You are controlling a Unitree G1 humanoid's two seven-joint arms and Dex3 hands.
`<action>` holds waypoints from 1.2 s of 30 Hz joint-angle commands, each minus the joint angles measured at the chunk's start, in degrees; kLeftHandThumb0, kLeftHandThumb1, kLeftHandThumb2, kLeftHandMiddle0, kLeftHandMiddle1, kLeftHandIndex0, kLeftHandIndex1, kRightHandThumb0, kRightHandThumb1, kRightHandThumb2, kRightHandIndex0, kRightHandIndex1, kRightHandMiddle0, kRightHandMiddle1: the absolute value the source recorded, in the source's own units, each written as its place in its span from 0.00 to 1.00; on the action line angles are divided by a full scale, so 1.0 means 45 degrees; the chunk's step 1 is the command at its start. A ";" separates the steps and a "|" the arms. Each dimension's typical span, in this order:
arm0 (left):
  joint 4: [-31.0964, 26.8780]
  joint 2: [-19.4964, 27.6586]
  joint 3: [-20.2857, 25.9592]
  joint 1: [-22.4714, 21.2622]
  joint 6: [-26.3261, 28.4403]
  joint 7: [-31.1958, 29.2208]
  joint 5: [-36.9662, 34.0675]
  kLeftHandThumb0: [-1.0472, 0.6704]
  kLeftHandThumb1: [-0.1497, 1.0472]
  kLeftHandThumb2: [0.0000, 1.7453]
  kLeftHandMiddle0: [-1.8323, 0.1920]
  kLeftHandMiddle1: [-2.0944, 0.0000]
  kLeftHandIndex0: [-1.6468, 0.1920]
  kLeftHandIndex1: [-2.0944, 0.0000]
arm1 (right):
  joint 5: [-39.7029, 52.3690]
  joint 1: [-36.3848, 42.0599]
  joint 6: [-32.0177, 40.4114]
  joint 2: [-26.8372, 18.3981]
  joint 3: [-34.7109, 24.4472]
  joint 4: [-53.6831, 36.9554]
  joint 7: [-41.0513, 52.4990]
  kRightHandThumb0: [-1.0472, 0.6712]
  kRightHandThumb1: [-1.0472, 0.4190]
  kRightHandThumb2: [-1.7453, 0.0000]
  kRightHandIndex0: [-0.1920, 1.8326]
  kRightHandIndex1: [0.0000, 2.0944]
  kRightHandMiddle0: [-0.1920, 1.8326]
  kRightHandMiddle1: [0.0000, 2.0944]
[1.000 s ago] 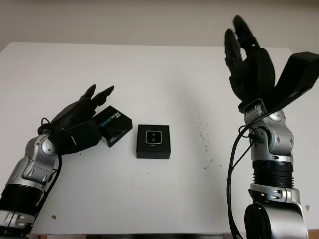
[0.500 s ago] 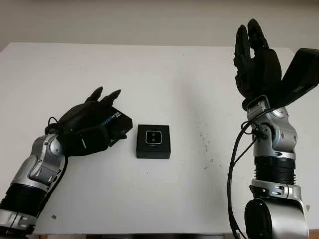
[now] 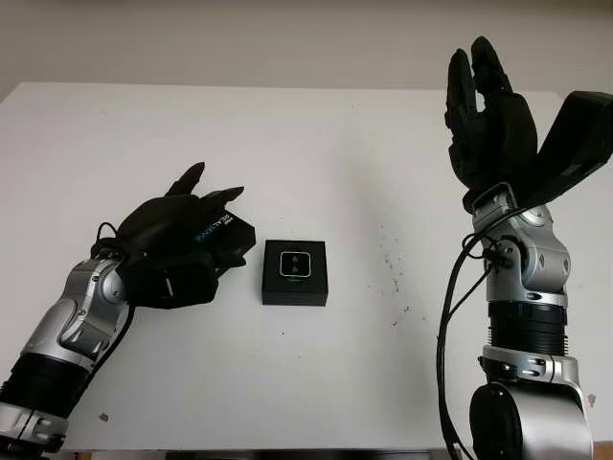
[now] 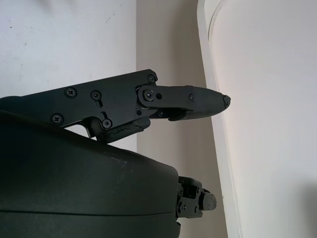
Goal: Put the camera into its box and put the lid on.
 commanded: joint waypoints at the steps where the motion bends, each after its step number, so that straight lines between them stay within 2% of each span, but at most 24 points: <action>1: 0.0202 0.0102 -0.0337 0.0249 0.0012 -0.0250 0.0076 0.44 0.88 0.03 0.76 0.92 0.70 0.94 | -0.0032 0.0145 0.0044 -0.0066 0.0146 -0.0273 0.0072 0.31 0.00 0.78 0.06 0.02 0.07 0.06; 2: 0.0241 0.0109 -0.0341 0.0241 -0.0010 -0.0314 0.0059 0.45 0.89 0.03 0.75 0.88 0.69 0.94 | -0.0038 0.0192 0.0094 -0.0054 0.0202 -0.0323 0.0096 0.31 0.00 0.78 0.06 0.02 0.07 0.06; 4: 0.0347 0.0136 -0.0345 0.0252 -0.0142 -0.0329 0.0046 0.47 0.90 0.03 0.82 0.64 0.66 0.94 | -0.0069 0.0328 0.0162 -0.0077 0.0389 -0.0439 0.0225 0.31 0.00 0.77 0.06 0.02 0.07 0.06; 5: 0.0382 0.0147 -0.0346 0.0259 -0.0206 -0.0314 0.0052 0.48 0.90 0.03 0.84 0.56 0.65 0.94 | -0.0085 0.0381 0.0154 -0.0108 0.0466 -0.0466 0.0308 0.31 0.00 0.76 0.06 0.02 0.07 0.06; 7: 0.0473 0.0137 -0.0357 0.0286 -0.0348 -0.0162 0.0118 0.51 0.91 0.03 0.84 0.47 0.62 0.92 | -0.0055 0.0589 0.0121 -0.0118 0.0629 -0.0587 0.0579 0.31 0.00 0.75 0.06 0.02 0.06 0.06; 9: 0.0550 0.0131 -0.0402 0.0289 -0.0459 0.0053 0.0273 0.53 0.92 0.03 0.83 0.42 0.61 0.88 | 0.0031 0.0802 0.0151 -0.0049 0.0724 -0.0786 0.0766 0.31 0.00 0.75 0.06 0.02 0.07 0.07; 10: 0.0568 0.0148 -0.0462 0.0266 -0.0439 0.0119 0.0432 0.54 0.92 0.03 0.83 0.40 0.64 0.77 | 0.0065 0.0914 0.0125 -0.0048 0.0789 -0.0886 0.0910 0.31 0.00 0.76 0.06 0.02 0.07 0.07; 11: 0.0592 0.0154 -0.0513 0.0251 -0.0438 0.0247 0.0592 0.54 0.93 0.03 0.83 0.37 0.71 0.60 | 0.0088 0.1023 0.0080 -0.0064 0.0860 -0.0981 0.1072 0.31 0.00 0.76 0.06 0.02 0.06 0.07; 13: 0.0625 0.0137 -0.0567 0.0233 -0.0408 0.0416 0.0790 0.56 0.94 0.03 0.80 0.36 0.73 0.46 | -0.0021 0.1185 0.0003 -0.0102 0.1012 -0.1147 0.1234 0.30 0.00 0.77 0.06 0.02 0.06 0.08; 15: 0.0597 0.0115 -0.0588 0.0225 -0.0335 0.0489 0.0911 0.56 0.95 0.03 0.79 0.34 0.73 0.41 | -0.0010 0.1319 0.0064 -0.0061 0.1094 -0.1416 0.1297 0.30 0.00 0.78 0.06 0.03 0.07 0.09; 17: 0.0540 0.0099 -0.0610 0.0234 -0.0245 0.0609 0.1062 0.57 0.97 0.03 0.78 0.28 0.73 0.35 | 0.0095 0.1447 0.0090 -0.0018 0.1146 -0.1661 0.1424 0.30 0.00 0.80 0.06 0.02 0.02 0.18; 19: 0.0482 0.0080 -0.0620 0.0259 -0.0150 0.0740 0.1185 0.57 0.96 0.03 0.77 0.28 0.73 0.32 | 0.0168 0.1540 0.0110 0.0026 0.1172 -0.1841 0.1493 0.31 0.00 0.81 0.06 0.02 0.00 0.22; 26: 0.0440 0.0098 -0.0666 0.0325 -0.0342 0.1722 0.1556 0.57 0.93 0.03 0.77 0.34 0.75 0.32 | 0.0035 0.1818 0.0239 0.0010 0.1461 -0.2471 0.1435 0.31 0.00 0.83 0.07 0.03 0.00 0.28; 30: 0.0207 0.0114 -0.0587 0.0305 -0.0230 0.1744 0.1586 0.57 0.92 0.03 0.78 0.33 0.76 0.32 | 0.0107 0.1921 0.0334 0.0061 0.1495 -0.2662 0.1429 0.32 0.00 0.82 0.07 0.03 0.00 0.30; 36: -0.0234 0.0199 -0.0417 0.0170 0.0007 0.1666 0.1570 0.56 0.91 0.03 0.84 0.19 0.77 0.28 | 0.0068 0.2044 0.0406 0.0113 0.1560 -0.2799 0.1424 0.35 0.00 0.81 0.07 0.03 0.00 0.33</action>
